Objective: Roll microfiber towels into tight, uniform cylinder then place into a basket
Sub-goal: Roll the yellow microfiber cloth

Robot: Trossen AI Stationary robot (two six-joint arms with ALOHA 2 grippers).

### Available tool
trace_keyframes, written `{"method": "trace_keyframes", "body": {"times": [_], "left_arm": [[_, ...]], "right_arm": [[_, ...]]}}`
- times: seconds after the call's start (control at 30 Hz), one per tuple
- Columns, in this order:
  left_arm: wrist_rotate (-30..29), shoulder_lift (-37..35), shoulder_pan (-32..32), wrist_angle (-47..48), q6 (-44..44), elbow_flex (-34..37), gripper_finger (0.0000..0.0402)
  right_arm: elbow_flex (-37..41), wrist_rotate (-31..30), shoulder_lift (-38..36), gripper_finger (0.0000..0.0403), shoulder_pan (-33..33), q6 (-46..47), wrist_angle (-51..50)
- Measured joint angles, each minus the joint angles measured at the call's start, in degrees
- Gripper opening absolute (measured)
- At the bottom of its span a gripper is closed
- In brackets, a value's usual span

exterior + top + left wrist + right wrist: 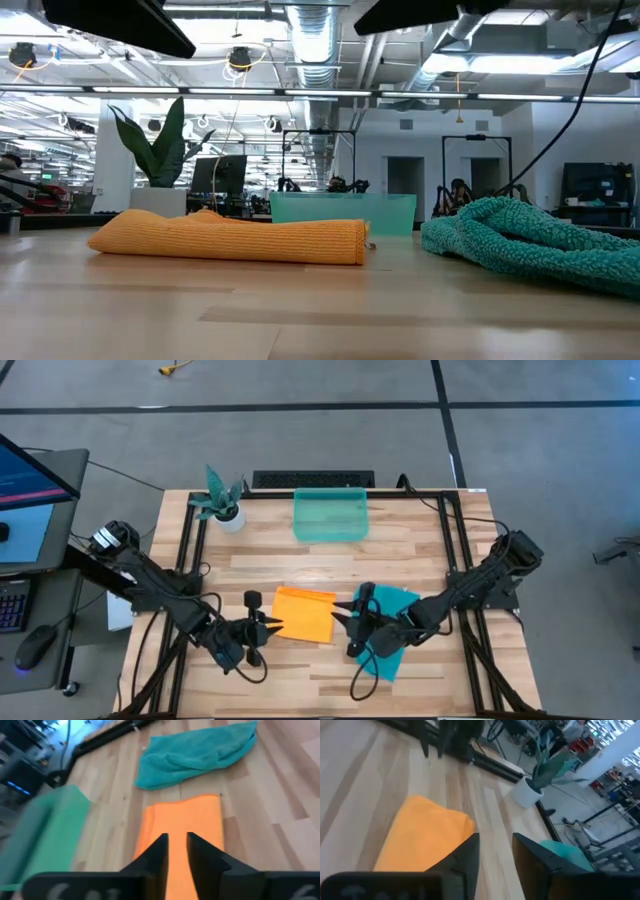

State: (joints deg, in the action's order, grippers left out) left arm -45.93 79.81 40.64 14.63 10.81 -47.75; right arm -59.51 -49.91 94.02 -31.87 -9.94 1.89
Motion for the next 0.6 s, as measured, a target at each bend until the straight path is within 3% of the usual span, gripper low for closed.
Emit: {"method": "trace_keyframes", "body": {"times": [0.13, 0.3, 0.43, 0.6], "left_arm": [[2.74, 0.0, -0.02, 0.45, 3.82, 0.0, 0.0122], [10.21, 0.0, 0.0, 1.96, 8.42, 0.0, 0.0171], [12.43, 0.0, 0.48, 2.31, 10.54, 0.95, 0.0184], [11.4, 0.95, 1.12, 1.5, 10.99, 3.32, 0.0182]], "right_arm": [[0.0, 2.05, 0.0, 0.0186, 0.06, 0.79, 2.13], [0.0, 7.75, 0.0, 0.0229, 0.01, 5.37, 1.99], [-0.08, 13.75, 1.22, 0.0242, -0.04, 11.59, 2.11], [-0.09, 14.09, 4.71, 0.0239, -1.33, 11.12, 3.68]]}}
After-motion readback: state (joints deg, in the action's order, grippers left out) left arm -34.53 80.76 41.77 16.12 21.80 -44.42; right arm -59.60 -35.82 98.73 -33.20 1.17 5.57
